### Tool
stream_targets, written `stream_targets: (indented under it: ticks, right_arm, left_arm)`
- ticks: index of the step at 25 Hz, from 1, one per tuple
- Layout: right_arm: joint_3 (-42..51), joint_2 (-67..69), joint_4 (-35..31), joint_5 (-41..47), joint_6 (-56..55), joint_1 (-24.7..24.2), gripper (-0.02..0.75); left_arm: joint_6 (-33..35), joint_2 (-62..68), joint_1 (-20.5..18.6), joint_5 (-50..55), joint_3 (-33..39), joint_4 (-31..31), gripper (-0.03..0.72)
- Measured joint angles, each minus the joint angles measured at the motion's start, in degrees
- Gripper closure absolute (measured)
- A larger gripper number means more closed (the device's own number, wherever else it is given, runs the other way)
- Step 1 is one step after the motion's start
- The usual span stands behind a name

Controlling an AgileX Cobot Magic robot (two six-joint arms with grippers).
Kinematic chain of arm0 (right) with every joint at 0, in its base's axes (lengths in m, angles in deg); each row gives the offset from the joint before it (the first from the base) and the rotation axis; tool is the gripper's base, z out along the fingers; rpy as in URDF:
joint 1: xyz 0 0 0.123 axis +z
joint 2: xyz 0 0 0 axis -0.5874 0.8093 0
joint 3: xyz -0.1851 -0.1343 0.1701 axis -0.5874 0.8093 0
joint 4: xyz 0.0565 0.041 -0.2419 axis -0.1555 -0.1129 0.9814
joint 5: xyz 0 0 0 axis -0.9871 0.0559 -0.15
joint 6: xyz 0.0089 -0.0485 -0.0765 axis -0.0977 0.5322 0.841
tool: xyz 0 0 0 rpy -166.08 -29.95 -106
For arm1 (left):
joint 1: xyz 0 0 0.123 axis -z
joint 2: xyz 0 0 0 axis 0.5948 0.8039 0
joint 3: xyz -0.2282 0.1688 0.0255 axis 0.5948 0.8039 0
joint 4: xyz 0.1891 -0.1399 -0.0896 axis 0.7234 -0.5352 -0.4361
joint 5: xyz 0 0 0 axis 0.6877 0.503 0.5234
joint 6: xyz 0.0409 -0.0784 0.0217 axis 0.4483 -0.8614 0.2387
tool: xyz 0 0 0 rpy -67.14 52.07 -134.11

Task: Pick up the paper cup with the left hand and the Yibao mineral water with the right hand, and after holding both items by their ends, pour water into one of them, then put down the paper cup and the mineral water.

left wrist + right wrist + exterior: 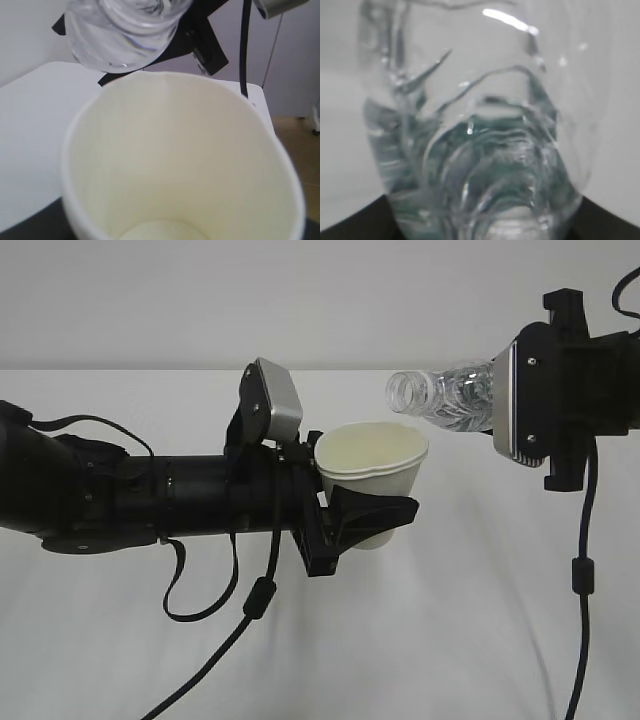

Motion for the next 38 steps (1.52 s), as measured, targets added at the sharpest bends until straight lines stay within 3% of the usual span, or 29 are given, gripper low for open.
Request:
stream_targets:
  ticks: [38]
  right_arm:
    - [-1.80,0.00,6.54,3.68,0.00,0.00,0.339]
  left_arm:
    - [0.10,0.00,0.00,0.00,0.00,0.34,0.270]
